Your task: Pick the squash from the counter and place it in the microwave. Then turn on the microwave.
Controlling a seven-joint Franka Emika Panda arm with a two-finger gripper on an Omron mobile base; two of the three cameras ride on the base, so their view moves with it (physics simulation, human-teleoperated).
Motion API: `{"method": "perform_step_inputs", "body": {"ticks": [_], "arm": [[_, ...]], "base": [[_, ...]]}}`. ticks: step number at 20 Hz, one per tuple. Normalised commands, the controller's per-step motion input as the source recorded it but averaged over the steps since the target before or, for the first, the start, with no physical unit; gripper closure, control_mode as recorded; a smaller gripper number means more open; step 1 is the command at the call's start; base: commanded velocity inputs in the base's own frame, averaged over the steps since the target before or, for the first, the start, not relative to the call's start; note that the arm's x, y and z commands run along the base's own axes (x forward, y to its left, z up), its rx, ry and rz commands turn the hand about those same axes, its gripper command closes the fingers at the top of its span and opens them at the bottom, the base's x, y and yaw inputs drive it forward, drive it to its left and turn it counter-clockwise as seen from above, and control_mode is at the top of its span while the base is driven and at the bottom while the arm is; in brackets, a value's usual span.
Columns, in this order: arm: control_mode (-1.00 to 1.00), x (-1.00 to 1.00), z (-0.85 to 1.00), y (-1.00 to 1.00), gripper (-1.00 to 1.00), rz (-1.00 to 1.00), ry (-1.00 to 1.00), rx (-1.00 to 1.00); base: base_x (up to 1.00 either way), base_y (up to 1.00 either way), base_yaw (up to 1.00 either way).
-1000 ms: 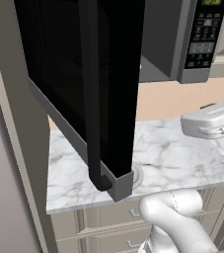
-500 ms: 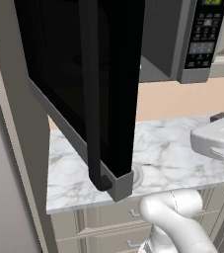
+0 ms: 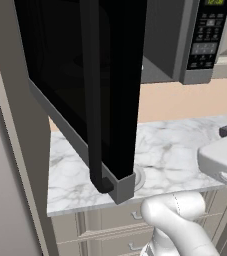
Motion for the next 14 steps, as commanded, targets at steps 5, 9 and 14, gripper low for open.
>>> {"method": "perform_step_inputs", "body": {"ticks": [5, 9, 14], "arm": [[-1.0, -0.26, 0.05, 0.1, 1.0, 0.0, -0.06, 0.0], [-1.0, -0.28, 0.08, 0.04, 1.0, 0.0, -0.07, 0.0], [-1.0, -0.27, 0.07, 0.02, 1.0, 0.0, -0.06, 0.0]], "base": [[0.0, 0.0, 0.0], [0.0, 0.0, 0.0], [0.0, 0.0, 0.0]]}}
